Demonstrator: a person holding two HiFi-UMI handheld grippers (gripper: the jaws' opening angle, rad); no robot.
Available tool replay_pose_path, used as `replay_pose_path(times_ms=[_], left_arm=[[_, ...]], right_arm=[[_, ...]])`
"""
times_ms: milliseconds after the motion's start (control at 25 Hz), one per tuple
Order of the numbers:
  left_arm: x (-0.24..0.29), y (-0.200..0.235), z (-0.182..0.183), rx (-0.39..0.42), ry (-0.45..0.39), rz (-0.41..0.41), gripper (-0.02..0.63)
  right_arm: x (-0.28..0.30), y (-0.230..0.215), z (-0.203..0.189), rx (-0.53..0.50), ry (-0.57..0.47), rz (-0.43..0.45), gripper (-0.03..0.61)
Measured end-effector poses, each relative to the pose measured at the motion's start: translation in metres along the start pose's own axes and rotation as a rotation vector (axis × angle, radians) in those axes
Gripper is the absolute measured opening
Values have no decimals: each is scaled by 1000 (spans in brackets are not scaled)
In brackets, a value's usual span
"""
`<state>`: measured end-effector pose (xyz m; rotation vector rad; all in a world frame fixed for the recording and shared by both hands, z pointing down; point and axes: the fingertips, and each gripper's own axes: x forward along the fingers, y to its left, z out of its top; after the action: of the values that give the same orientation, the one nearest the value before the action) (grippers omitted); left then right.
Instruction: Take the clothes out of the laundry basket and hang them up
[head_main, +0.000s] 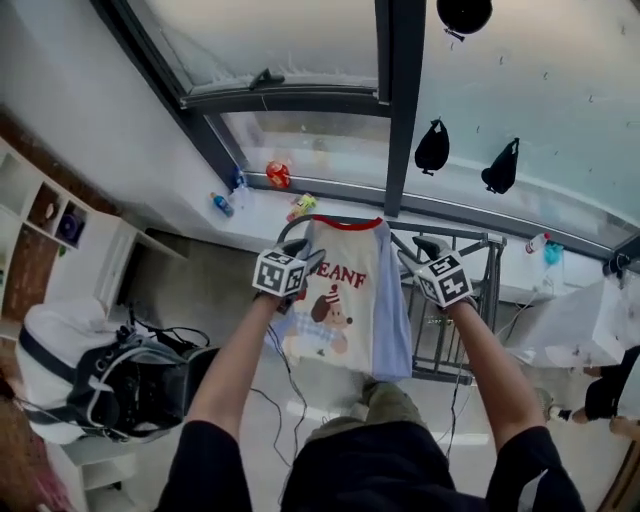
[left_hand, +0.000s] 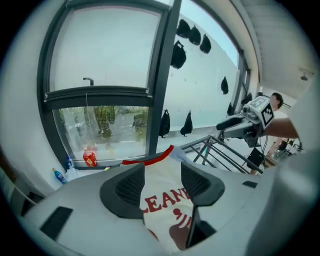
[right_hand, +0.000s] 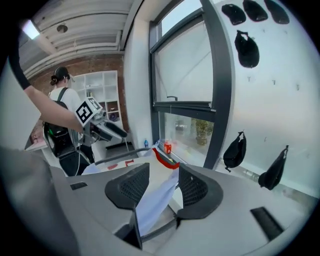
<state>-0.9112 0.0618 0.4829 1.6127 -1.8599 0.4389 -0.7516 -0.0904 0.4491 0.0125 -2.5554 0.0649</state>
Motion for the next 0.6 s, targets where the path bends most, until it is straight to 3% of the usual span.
replay_pose_path(times_ms=[120,240,360,600], left_arm=[[-37,-42,3,36,-58,-42,186],[-79,-85,1,67,-133,-93,35],[-115,-128,-1,68,-211,-140,18],[-170,-208,-8,-7,-373,-227,6]], right_arm=[[-50,17,9,45,-54,-27,154],[-99,43,13,99,-130,-43,78],[-147,69,10,126,-188,-51,6],[-245,123,-38,147,-232,-98,-2]])
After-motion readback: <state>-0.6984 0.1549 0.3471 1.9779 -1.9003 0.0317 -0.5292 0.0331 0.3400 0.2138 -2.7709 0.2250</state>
